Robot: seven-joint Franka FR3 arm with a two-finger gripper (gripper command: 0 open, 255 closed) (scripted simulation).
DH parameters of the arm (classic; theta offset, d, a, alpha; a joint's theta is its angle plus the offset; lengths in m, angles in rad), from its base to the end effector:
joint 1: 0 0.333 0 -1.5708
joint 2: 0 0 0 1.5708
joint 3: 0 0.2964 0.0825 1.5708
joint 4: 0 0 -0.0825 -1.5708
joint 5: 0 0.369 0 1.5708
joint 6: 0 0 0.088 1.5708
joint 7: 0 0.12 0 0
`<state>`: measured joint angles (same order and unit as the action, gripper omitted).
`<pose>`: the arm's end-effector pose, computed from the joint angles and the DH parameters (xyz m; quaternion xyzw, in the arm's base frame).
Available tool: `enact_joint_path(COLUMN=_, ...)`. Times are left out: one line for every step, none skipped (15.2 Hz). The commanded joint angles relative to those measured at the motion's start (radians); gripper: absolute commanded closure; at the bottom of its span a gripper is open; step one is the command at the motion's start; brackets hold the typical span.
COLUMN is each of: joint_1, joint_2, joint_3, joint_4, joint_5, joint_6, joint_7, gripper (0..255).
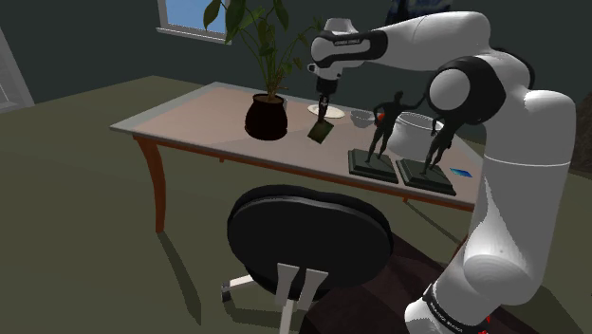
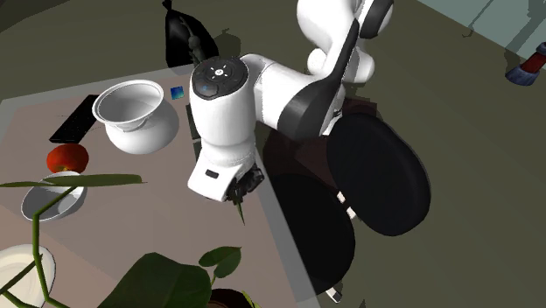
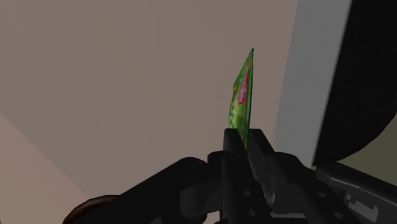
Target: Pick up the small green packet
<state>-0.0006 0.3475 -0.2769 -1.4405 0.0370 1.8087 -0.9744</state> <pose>0.6278 -0.1509 0.4735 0.9378 0.3456 -0.0030 0.0329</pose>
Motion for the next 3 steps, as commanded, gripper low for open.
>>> enact_joint_path(joint_1=-0.001, joint_2=0.002, joint_3=0.0, joint_4=0.032, joint_5=0.0, joint_6=-0.031, joint_7=0.0, gripper=255)
enact_joint_path(joint_1=-0.001, joint_2=0.001, joint_3=0.0, joint_4=0.034, joint_5=0.0, joint_6=-0.033, joint_7=0.0, gripper=255)
enact_joint_path(joint_1=-0.001, joint_2=0.002, joint_3=0.0, joint_4=0.034, joint_5=0.0, joint_6=-0.033, joint_7=0.0, gripper=255)
